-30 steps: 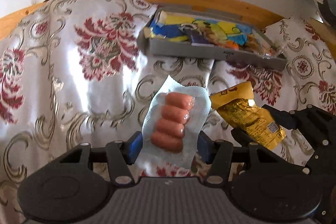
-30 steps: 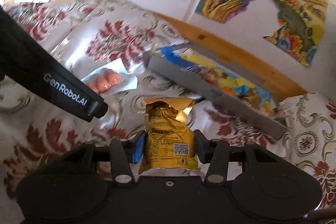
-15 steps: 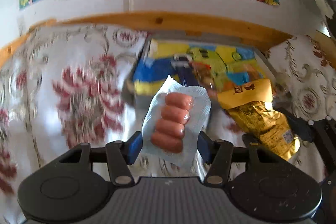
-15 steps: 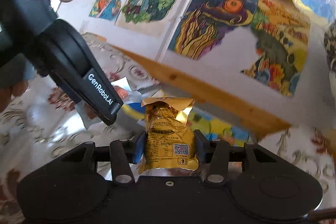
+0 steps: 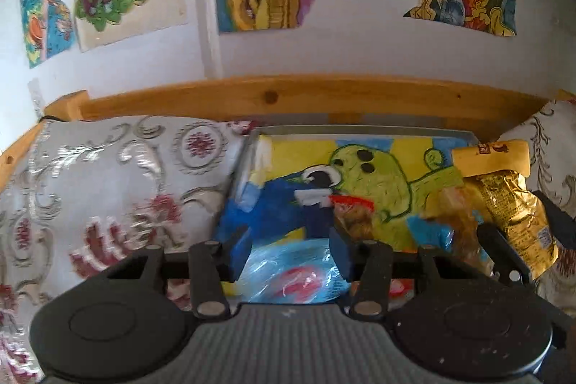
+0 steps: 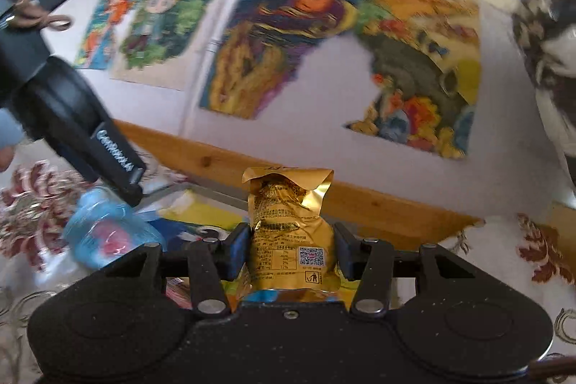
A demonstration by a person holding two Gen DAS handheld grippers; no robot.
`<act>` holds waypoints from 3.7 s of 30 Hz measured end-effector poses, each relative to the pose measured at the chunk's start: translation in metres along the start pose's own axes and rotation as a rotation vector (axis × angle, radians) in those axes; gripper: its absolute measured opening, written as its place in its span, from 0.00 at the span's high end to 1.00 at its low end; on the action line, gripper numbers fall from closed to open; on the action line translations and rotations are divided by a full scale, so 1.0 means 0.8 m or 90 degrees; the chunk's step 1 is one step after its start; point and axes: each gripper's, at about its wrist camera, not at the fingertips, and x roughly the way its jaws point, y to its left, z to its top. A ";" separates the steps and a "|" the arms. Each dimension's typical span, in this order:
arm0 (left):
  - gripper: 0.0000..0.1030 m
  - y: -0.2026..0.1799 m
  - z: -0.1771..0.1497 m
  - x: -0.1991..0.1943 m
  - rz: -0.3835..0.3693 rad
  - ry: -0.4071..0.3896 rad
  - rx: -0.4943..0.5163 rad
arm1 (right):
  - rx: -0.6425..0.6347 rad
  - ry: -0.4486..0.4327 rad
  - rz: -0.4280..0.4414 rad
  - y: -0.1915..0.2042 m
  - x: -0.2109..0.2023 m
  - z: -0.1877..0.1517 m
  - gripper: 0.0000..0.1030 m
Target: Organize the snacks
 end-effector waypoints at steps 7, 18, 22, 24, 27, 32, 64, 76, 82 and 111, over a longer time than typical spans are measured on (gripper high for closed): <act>0.48 -0.032 -0.007 0.061 0.004 0.044 -0.013 | 0.045 0.097 0.014 -0.027 0.050 -0.030 0.50; 0.44 -0.004 -0.021 0.078 0.010 0.044 -0.079 | 0.068 0.122 0.026 -0.023 0.075 -0.046 0.41; 0.35 0.001 -0.019 0.076 0.019 0.033 -0.081 | 0.068 0.120 0.027 -0.022 0.077 -0.045 0.31; 0.33 0.001 -0.018 0.076 0.021 0.028 -0.082 | 0.068 0.119 0.026 -0.021 0.077 -0.045 0.25; 0.29 -0.002 -0.017 0.077 0.022 0.022 -0.081 | 0.071 0.115 0.023 -0.022 0.077 -0.046 0.18; 0.18 -0.006 -0.014 0.080 0.022 0.010 -0.076 | 0.084 0.101 0.016 -0.025 0.075 -0.046 0.09; 0.01 0.129 -0.124 0.080 0.123 -0.110 -0.227 | 0.058 -0.003 0.057 0.025 0.041 -0.032 0.01; 0.00 0.108 -0.131 0.094 0.174 -0.161 -0.233 | 0.065 0.012 0.074 0.033 0.041 -0.032 0.01; 0.00 0.097 -0.132 0.099 0.209 -0.176 -0.249 | 0.069 0.022 0.075 0.032 0.043 -0.036 0.01; 0.12 0.060 -0.126 0.108 0.285 -0.162 -0.167 | 0.075 0.038 0.074 0.030 0.045 -0.038 0.01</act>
